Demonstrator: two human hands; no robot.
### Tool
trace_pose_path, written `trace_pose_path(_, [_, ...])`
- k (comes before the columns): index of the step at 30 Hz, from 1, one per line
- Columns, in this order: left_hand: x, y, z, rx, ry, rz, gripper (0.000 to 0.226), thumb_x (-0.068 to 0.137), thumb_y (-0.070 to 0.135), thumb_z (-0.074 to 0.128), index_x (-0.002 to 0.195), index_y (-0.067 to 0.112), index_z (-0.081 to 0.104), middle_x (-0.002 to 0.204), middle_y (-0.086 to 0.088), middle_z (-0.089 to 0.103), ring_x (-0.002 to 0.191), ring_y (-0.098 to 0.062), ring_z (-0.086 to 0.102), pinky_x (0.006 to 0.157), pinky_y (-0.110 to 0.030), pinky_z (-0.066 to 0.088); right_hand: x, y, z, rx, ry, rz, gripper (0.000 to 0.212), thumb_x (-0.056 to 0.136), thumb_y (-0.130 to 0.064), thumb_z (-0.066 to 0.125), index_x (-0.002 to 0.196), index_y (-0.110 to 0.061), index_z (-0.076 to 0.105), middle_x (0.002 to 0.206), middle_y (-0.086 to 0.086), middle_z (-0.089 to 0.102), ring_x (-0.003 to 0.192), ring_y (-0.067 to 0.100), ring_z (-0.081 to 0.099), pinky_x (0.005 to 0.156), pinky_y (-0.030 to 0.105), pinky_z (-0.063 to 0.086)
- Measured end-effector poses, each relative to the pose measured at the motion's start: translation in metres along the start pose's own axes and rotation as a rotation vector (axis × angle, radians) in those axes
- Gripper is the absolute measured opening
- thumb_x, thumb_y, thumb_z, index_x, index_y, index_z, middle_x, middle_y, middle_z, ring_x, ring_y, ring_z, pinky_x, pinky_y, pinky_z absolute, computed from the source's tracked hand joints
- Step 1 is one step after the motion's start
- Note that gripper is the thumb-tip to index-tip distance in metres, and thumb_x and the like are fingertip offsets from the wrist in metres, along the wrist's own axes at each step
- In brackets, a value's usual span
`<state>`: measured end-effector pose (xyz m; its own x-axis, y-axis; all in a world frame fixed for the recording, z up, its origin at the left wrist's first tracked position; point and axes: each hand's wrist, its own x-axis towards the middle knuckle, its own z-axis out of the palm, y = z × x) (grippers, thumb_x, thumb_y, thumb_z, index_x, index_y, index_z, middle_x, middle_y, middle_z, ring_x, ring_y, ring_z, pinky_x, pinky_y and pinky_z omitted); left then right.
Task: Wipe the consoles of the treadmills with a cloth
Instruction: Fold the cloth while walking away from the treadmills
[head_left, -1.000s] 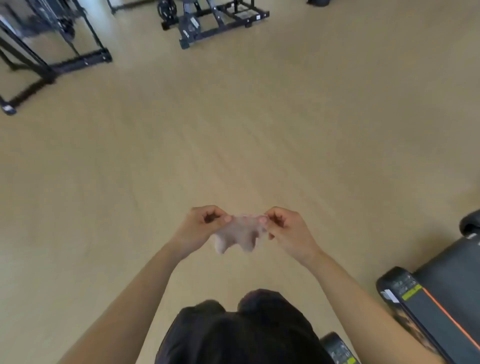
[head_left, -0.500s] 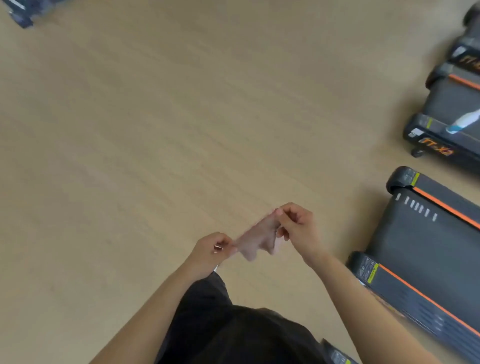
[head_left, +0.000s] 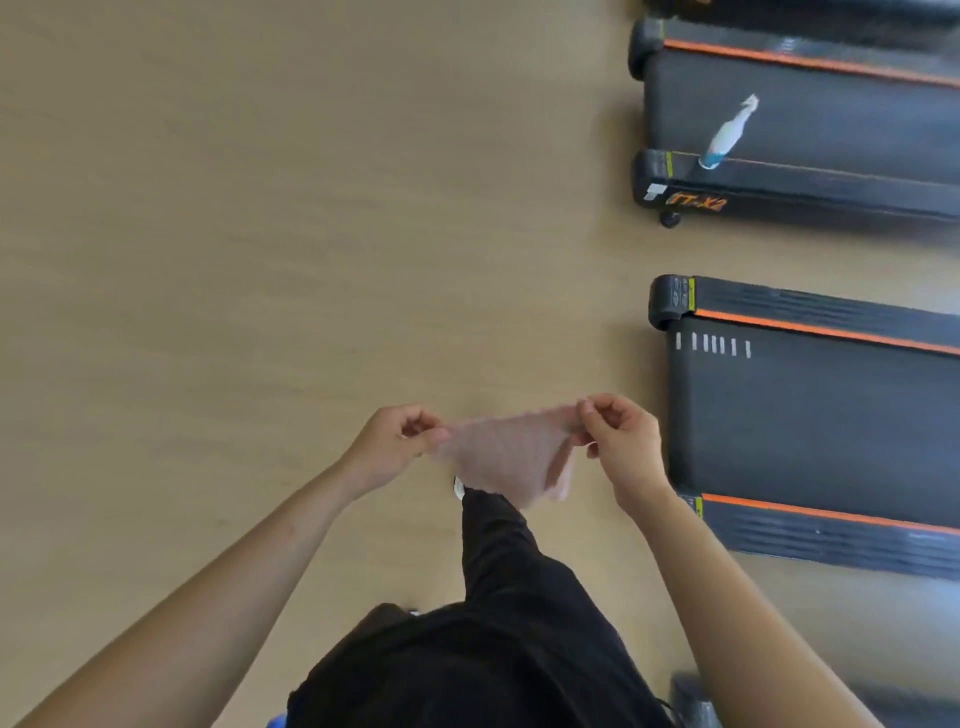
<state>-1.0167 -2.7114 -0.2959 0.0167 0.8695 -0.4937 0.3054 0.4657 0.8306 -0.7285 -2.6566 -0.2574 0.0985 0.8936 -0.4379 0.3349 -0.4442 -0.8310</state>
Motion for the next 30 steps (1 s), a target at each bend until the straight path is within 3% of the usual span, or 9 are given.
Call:
trace_pose_path(3, [0.089, 0.049, 0.001, -0.032, 0.031, -0.046, 0.006, 0.094, 0.008, 0.072, 0.088, 0.010, 0.072, 0.073, 0.000, 0.065, 0.060, -0.002, 0.056, 0.061, -0.018, 0.048, 0.079, -0.012, -0.017, 0.070, 0.042, 0.018, 0.012, 0.098, -0.016, 0.068, 0.089, -0.010, 0.073, 0.072, 0.004, 0.072, 0.058, 0.007, 0.061, 0.054, 0.020, 0.049])
trace_pose_path(7, [0.192, 0.118, 0.007, -0.016, -0.004, -0.103, 0.009, 0.094, 0.010, 0.072, 0.086, 0.013, 0.071, 0.075, 0.000, 0.066, 0.067, -0.009, 0.060, 0.063, -0.020, 0.052, 0.176, -0.042, -0.042, 0.152, 0.073, 0.067, 0.009, 0.095, -0.017, 0.071, 0.092, -0.009, 0.075, 0.071, 0.009, 0.072, 0.058, 0.009, 0.062, 0.059, 0.021, 0.052])
trace_pose_path(9, [0.243, 0.155, 0.008, -0.007, -0.015, -0.100, 0.010, 0.095, 0.009, 0.071, 0.086, 0.014, 0.070, 0.077, -0.002, 0.066, 0.071, -0.013, 0.059, 0.064, -0.020, 0.052, 0.225, -0.060, -0.054, 0.138, 0.072, 0.074, 0.004, 0.094, -0.013, 0.073, 0.095, -0.016, 0.076, 0.072, 0.014, 0.072, 0.059, 0.013, 0.061, 0.063, 0.027, 0.052])
trace_pose_path(13, [0.341, 0.228, 0.007, -0.023, -0.006, -0.082, 0.007, 0.096, 0.012, 0.070, 0.089, 0.011, 0.073, 0.082, -0.003, 0.067, 0.076, -0.013, 0.060, 0.070, -0.025, 0.053, 0.314, -0.098, -0.076, 0.058, 0.102, 0.088, 0.017, 0.090, -0.018, 0.077, 0.090, -0.034, 0.071, 0.066, 0.014, 0.068, 0.057, 0.014, 0.058, 0.064, 0.035, 0.050])
trace_pose_path(16, [0.420, 0.275, 0.012, -0.043, -0.016, -0.067, 0.010, 0.095, 0.015, 0.070, 0.091, 0.006, 0.075, 0.083, -0.008, 0.069, 0.077, -0.014, 0.061, 0.075, -0.031, 0.055, 0.383, -0.122, -0.090, 0.072, 0.140, 0.130, 0.008, 0.088, -0.021, 0.079, 0.083, -0.020, 0.073, 0.063, 0.003, 0.065, 0.055, 0.012, 0.057, 0.059, 0.032, 0.049])
trace_pose_path(20, [0.539, 0.318, 0.024, -0.049, -0.037, -0.065, 0.016, 0.094, 0.021, 0.073, 0.089, 0.006, 0.075, 0.089, -0.018, 0.075, 0.080, -0.019, 0.064, 0.080, -0.042, 0.056, 0.481, -0.145, -0.105, 0.095, 0.232, 0.195, 0.019, 0.092, -0.021, 0.075, 0.084, -0.006, 0.067, 0.069, 0.006, 0.069, 0.058, 0.015, 0.063, 0.050, 0.027, 0.047])
trace_pose_path(26, [0.713, 0.393, 0.042, 0.005, -0.193, -0.067, 0.017, 0.094, 0.020, 0.072, 0.081, 0.009, 0.073, 0.066, 0.003, 0.064, 0.066, -0.014, 0.057, 0.065, -0.029, 0.050, 0.617, -0.187, -0.142, 0.038, 0.366, 0.341, 0.010, 0.097, -0.010, 0.064, 0.089, -0.004, 0.066, 0.070, 0.006, 0.069, 0.044, 0.000, 0.057, 0.045, 0.015, 0.045])
trace_pose_path(30, [0.815, 0.450, 0.060, 0.123, -0.300, -0.039, 0.009, 0.094, 0.017, 0.071, 0.089, 0.010, 0.075, 0.079, 0.000, 0.071, 0.076, -0.015, 0.062, 0.073, -0.030, 0.052, 0.697, -0.220, -0.175, 0.079, 0.450, 0.398, 0.013, 0.096, -0.013, 0.066, 0.084, -0.008, 0.065, 0.073, 0.009, 0.071, 0.045, 0.000, 0.059, 0.047, 0.014, 0.046])
